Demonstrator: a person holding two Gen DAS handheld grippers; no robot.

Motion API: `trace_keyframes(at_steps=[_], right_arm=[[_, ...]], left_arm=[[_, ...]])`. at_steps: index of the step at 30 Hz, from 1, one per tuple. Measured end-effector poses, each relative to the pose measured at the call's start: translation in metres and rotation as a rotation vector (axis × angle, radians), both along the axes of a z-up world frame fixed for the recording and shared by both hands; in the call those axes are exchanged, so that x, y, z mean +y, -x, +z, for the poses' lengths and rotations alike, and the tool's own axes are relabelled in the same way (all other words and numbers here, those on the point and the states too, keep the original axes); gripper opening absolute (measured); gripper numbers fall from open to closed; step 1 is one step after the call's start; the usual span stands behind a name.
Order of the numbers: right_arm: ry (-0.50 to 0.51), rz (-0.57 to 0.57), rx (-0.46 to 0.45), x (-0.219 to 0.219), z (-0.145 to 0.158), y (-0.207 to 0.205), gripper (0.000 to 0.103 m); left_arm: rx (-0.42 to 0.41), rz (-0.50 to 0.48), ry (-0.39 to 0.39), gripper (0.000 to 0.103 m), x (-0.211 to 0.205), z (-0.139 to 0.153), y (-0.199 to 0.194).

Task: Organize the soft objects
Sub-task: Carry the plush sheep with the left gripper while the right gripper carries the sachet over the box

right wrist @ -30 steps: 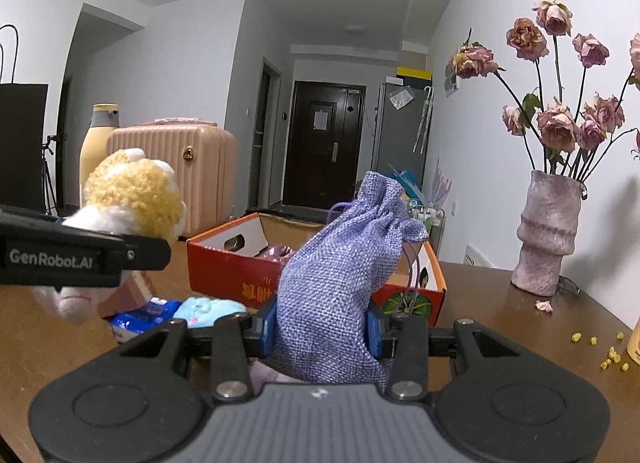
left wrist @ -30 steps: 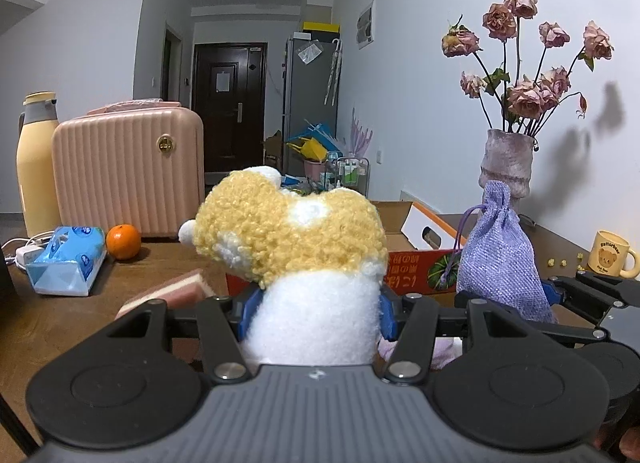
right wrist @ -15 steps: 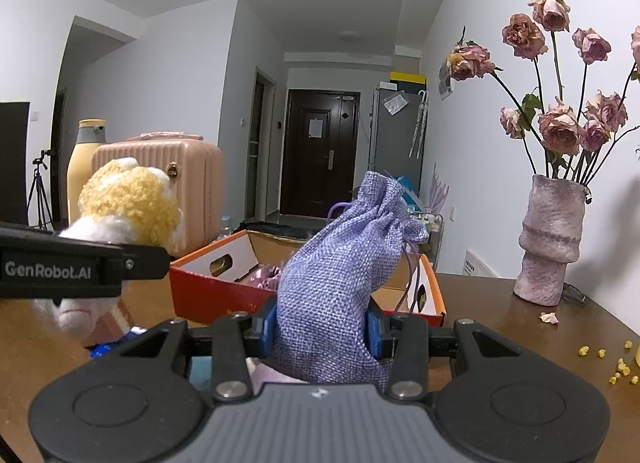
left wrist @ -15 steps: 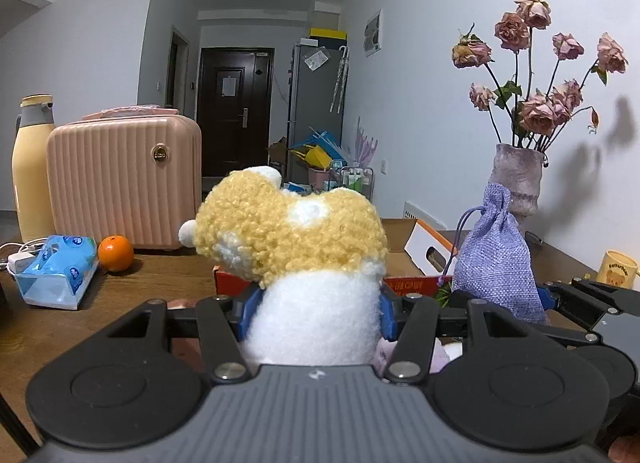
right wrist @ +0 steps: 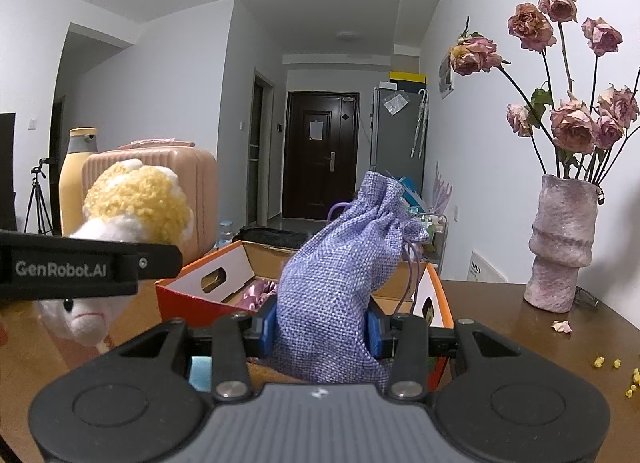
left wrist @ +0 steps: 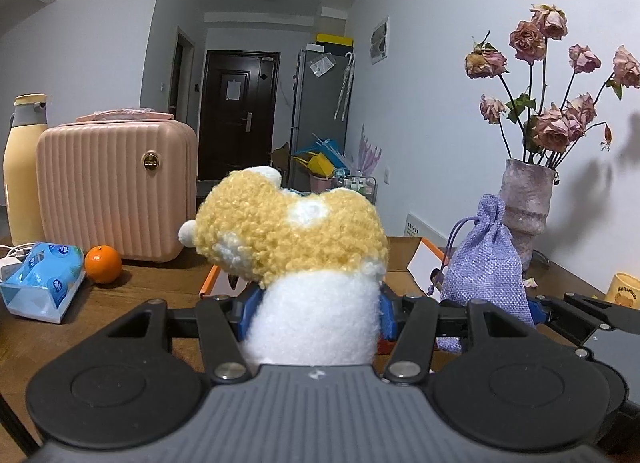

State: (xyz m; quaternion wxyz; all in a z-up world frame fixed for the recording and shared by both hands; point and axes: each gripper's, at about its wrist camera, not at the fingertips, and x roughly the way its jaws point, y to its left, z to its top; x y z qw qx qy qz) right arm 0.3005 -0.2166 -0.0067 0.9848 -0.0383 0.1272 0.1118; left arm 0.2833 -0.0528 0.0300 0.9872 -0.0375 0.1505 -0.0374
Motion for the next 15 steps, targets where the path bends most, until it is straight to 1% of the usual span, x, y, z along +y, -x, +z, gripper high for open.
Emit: trace_keyframes(at_steps=[15], right_arm=[[0.001,-0.007,0.010,0.001,-0.001,-0.037,0.041]], left_arm=[[0.010,0.008,0.013,0.056,-0.003,-0.003,-0.040]])
